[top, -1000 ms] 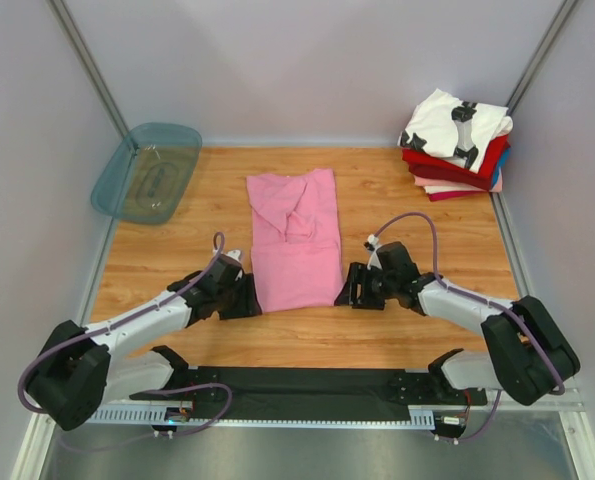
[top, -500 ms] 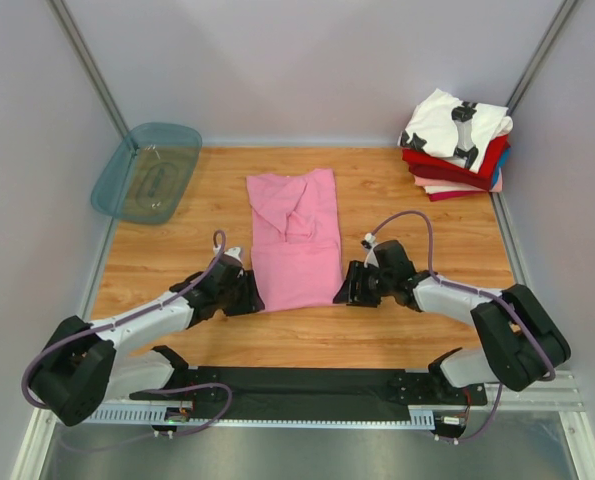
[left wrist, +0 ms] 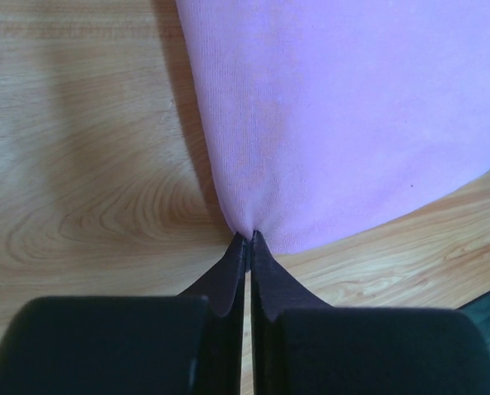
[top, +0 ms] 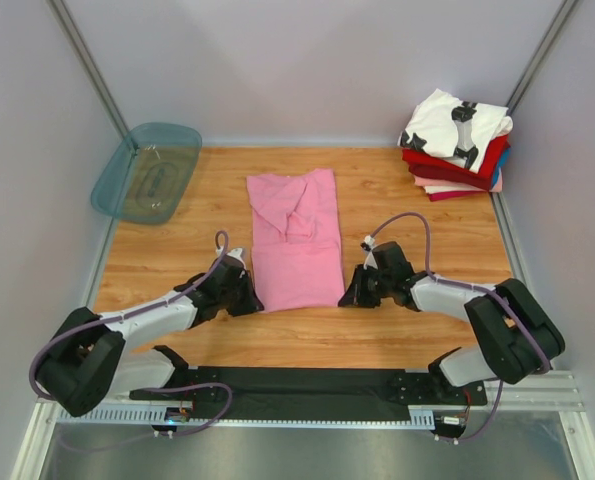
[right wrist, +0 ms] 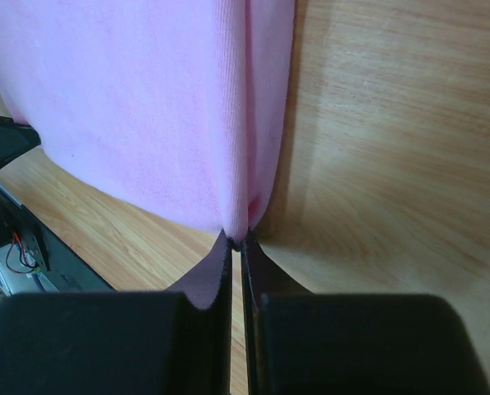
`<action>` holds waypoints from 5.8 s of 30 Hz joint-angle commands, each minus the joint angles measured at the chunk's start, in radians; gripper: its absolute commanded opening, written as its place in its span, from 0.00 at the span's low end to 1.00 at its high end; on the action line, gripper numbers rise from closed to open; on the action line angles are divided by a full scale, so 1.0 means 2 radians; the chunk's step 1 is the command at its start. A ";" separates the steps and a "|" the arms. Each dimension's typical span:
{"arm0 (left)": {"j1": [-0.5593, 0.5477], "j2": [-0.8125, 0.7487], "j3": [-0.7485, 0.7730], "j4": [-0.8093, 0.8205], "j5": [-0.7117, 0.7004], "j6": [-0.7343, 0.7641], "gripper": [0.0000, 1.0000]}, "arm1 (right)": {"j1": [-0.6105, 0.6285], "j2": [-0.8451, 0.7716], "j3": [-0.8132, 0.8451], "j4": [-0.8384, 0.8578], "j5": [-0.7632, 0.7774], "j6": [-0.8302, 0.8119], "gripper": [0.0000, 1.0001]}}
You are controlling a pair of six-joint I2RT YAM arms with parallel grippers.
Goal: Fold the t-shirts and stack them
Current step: Fold the tshirt, then neatly place the folded tshirt to the corner
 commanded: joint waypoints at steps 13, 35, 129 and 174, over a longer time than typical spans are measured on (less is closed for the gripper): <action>-0.003 -0.097 0.046 -0.189 -0.022 0.027 0.00 | 0.024 -0.104 0.007 -0.148 0.038 -0.002 0.00; 0.077 0.049 0.316 -0.286 -0.005 0.125 0.00 | 0.000 -0.016 0.278 -0.283 0.116 -0.094 0.00; 0.125 0.046 0.362 -0.423 -0.159 0.267 0.48 | -0.193 0.379 0.730 -0.188 -0.066 -0.032 0.00; 0.119 0.099 0.362 -0.432 -0.167 0.264 0.46 | -0.416 0.480 1.050 -0.137 -0.122 -0.054 0.00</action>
